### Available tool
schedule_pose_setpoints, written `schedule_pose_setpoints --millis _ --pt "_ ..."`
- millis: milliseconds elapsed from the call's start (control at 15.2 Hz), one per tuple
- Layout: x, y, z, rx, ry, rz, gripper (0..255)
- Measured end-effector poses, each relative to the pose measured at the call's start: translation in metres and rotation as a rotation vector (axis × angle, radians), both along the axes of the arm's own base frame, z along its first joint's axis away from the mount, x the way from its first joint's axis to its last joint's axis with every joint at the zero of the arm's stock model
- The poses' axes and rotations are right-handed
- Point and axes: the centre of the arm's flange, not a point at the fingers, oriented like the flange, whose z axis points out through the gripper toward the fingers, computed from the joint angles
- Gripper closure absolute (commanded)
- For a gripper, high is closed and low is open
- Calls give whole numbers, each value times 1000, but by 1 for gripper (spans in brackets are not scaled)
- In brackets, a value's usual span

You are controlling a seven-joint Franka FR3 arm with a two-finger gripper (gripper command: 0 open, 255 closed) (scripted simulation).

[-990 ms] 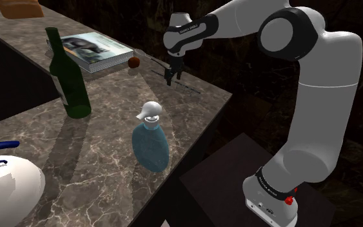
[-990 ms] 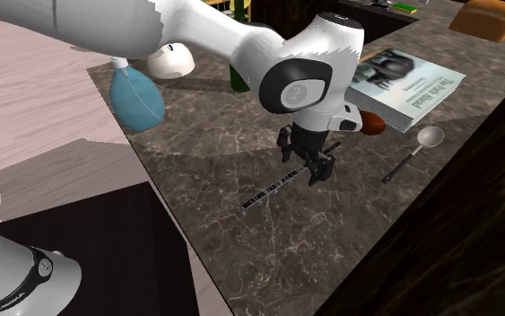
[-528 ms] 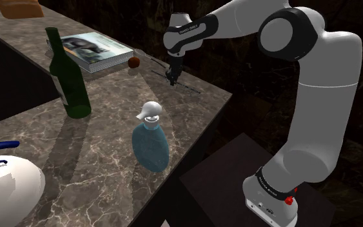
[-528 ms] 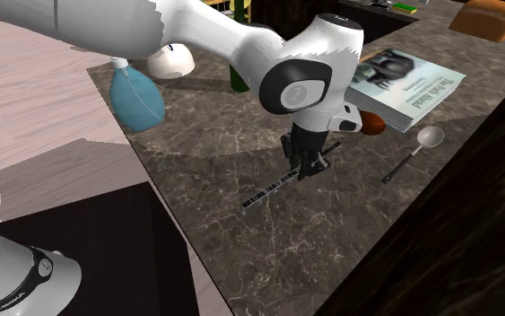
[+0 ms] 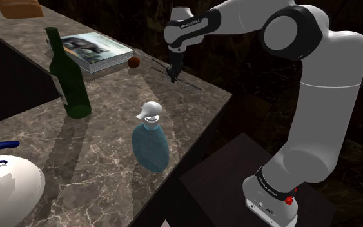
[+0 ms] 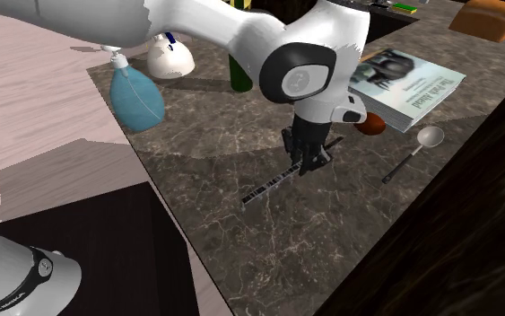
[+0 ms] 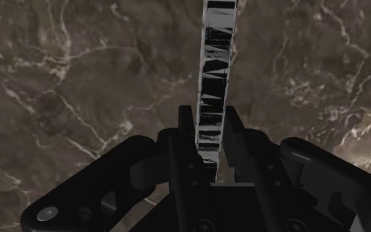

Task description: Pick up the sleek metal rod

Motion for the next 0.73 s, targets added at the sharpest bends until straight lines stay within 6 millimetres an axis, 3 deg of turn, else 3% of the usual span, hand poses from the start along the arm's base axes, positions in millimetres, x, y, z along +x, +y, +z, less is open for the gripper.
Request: schedule_pose_setpoints --millis 726 --pt "1 0 54 0 0 0 255"
